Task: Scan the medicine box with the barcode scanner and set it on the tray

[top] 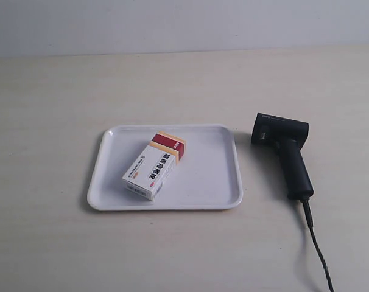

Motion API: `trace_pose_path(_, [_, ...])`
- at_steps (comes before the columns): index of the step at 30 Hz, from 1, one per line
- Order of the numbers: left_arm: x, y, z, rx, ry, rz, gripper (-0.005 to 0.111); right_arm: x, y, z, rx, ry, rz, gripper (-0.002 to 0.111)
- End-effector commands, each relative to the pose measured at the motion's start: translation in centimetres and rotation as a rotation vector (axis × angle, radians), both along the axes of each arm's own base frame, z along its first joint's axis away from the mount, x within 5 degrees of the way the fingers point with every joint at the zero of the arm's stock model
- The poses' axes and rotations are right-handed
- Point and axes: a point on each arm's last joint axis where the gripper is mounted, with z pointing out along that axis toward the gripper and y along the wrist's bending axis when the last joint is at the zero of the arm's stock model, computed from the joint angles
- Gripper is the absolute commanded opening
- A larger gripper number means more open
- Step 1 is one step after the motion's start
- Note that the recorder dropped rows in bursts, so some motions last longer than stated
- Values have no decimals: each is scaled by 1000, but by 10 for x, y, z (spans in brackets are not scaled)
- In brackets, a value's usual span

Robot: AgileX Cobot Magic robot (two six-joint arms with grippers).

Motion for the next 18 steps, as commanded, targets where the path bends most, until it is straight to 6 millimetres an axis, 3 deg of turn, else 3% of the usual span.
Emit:
trace_pose_path(1, [0, 0, 1, -7, -11, 0, 0, 19, -5, -44, -45, 35, -137, 0])
trace_pose_path(6, [0, 0, 1, -7, -11, 0, 0, 26, -7, -103, -83, 97, -147, 0])
trace_pose_path(11, [0, 0, 1, -7, -11, 0, 0, 26, -6, -145, -89, 116, -145, 0])
trace_pose_path(14, [0, 0, 1, -7, -11, 0, 0, 25, -6, -160, -90, 137, -144, 0])
trace_pose_path(18, [0, 0, 1, -7, -11, 0, 0, 25, -7, -163, -89, 167, -144, 0])
